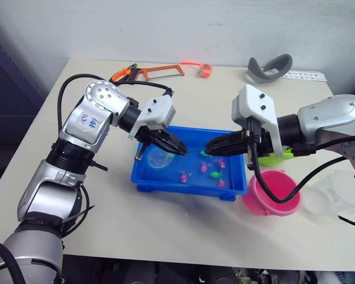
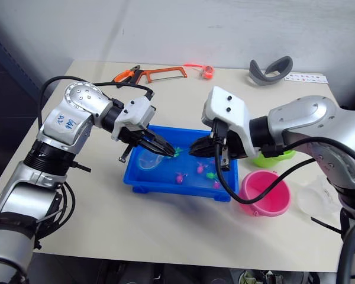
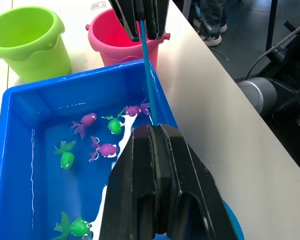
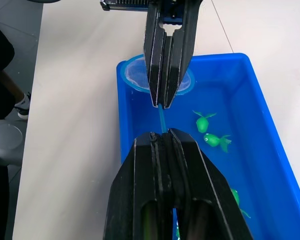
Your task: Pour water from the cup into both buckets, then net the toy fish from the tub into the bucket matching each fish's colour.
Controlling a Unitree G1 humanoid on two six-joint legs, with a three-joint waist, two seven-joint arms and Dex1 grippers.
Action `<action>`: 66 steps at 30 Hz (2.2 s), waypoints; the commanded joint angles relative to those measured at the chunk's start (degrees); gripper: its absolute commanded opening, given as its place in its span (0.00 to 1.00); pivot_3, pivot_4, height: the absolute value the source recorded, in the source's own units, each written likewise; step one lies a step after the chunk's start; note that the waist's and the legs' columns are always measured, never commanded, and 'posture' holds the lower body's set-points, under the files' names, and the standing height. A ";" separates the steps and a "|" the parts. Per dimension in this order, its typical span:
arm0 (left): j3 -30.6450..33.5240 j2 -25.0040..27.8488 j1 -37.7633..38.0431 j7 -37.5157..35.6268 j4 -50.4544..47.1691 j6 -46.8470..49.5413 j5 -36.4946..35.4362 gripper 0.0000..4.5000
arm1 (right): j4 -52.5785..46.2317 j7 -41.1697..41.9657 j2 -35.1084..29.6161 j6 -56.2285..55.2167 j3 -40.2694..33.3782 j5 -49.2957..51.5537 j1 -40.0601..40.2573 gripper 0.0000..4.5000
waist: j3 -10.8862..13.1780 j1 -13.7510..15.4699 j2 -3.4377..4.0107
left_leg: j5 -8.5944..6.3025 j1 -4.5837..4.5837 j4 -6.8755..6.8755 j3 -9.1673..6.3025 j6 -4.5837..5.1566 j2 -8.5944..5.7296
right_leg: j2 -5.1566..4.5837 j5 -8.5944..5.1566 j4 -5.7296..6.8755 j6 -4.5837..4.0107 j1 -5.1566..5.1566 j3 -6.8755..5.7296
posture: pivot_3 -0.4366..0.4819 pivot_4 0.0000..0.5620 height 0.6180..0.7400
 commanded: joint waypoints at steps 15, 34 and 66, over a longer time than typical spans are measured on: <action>10.19 1.17 3.96 -0.65 -4.56 9.48 -11.48 1.00 | -5.84 2.38 -6.45 -2.47 -9.63 -3.14 5.91 0.00 | 0.00 0.02 0.00 | 0.00 0.00 -0.01 -0.06 0.00 -0.01 | -0.05 0.00 0.01 0.00 0.00 0.00 | 0.48 0.27 1.00; 12.43 3.24 20.04 7.70 -14.06 10.27 -7.58 1.00 | 2.44 11.55 -20.51 -44.51 -22.46 -33.20 37.55 0.00 | -0.01 0.06 0.03 | -0.01 0.05 0.12 0.05 0.03 -0.01 | 0.05 0.00 -0.14 0.00 0.22 0.06 | 0.48 0.27 1.00; 10.82 1.63 19.47 9.20 -17.45 10.11 -7.56 1.00 | 19.29 21.18 -15.14 -91.88 -7.45 -48.38 26.36 0.00 | -0.02 0.06 0.05 | -0.01 0.18 0.16 0.07 0.03 0.01 | 0.03 0.00 -0.19 0.00 0.33 0.03 | 0.48 0.27 1.00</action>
